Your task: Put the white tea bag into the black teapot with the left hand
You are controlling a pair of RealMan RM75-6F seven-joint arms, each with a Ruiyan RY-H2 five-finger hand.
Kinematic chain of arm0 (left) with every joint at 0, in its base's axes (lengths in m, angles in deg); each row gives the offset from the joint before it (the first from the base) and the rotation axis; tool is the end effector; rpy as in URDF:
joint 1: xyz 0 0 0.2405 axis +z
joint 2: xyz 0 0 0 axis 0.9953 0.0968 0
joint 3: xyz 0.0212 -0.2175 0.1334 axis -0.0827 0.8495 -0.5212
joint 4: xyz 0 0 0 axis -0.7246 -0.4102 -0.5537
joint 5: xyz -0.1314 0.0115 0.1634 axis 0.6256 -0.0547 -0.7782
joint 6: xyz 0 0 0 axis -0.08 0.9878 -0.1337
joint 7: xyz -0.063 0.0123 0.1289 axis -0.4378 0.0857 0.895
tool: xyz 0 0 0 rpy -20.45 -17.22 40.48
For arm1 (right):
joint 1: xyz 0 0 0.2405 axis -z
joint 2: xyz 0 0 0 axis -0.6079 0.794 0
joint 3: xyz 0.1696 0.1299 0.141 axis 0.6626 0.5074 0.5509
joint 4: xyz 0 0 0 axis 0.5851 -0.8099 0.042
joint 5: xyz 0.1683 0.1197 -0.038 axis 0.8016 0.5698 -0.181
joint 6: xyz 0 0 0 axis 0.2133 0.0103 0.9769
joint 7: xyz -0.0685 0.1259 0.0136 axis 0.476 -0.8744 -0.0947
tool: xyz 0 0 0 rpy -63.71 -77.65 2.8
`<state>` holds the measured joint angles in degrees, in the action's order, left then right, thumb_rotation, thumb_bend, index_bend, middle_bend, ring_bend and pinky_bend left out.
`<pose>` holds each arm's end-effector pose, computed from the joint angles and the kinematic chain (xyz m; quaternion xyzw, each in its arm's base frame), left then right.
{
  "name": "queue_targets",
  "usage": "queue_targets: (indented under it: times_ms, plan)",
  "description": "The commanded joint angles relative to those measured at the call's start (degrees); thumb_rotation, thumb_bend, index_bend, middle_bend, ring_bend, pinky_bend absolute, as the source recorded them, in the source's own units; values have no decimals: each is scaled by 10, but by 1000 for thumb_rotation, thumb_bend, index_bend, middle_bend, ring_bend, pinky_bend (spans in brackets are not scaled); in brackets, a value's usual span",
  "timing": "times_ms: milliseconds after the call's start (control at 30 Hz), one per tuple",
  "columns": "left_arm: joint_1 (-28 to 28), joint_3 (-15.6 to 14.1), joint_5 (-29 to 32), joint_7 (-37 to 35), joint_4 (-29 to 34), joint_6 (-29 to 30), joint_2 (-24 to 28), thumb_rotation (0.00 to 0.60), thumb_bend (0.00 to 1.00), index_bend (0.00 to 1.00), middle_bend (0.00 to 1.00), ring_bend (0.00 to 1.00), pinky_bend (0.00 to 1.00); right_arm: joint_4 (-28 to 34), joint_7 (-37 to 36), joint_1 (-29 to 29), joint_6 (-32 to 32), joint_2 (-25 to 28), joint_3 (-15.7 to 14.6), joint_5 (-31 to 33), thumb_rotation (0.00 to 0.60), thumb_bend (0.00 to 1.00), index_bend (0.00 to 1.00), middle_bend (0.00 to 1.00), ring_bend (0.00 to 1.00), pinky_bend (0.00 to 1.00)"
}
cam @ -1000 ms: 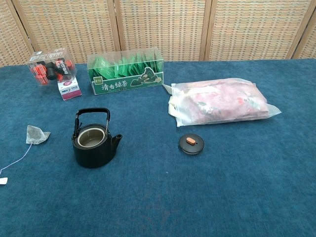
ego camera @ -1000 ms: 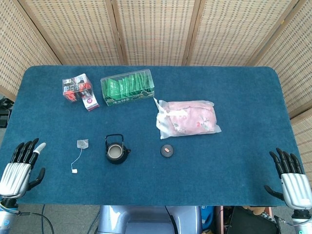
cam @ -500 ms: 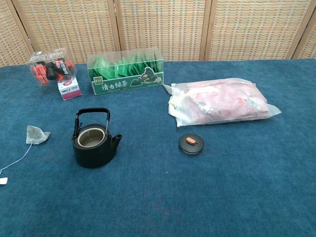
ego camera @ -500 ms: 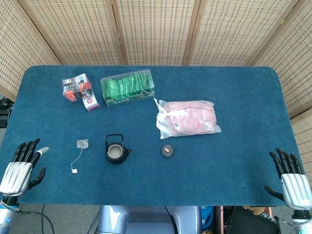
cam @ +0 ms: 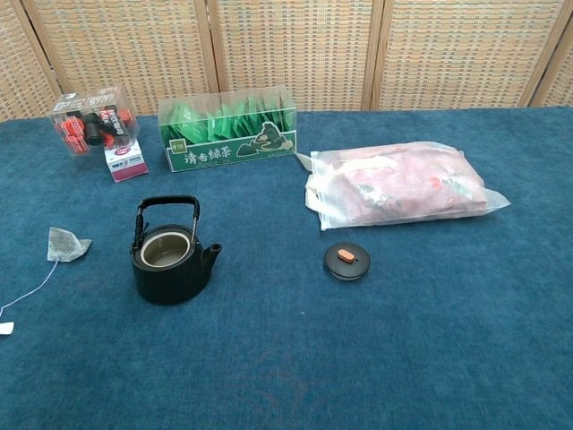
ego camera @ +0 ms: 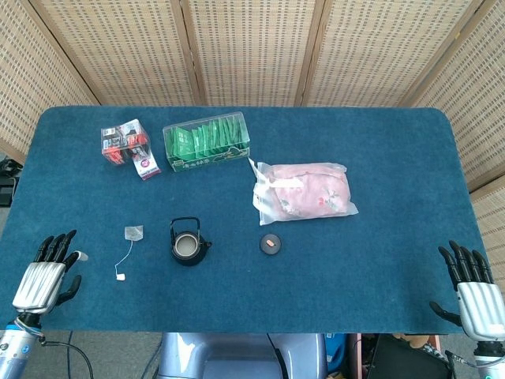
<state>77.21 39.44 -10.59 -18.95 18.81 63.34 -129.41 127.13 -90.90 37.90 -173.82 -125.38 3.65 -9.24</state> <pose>-0.3118 0.1756 0.0943 -0.6691 -0.3999 -0.2975 0.5512 -0.3377 -0.1439 0.1481 0.6011 -0.3698 0.3686 0.6050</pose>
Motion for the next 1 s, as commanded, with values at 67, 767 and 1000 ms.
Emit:
queue_targets:
  times_ms: [67,767,1000]
  plan:
    - [-7,-5,0,15,-7,-11,-11,600,484,380,0,0,0,0,0,1,-1,0,0,0,600,100,28,62,0,0]
    - [-35,3,35,15,-72,-66,-80,600,416,443,0,0,0,0,1,4,-3,1,1,2,600,101,29,62,0,0]
    - [-41,3,40,18,-91,-74,-101,600,416,454,0,0,0,1,1,6,-4,2,0,4,600,101,29,62,0,0]
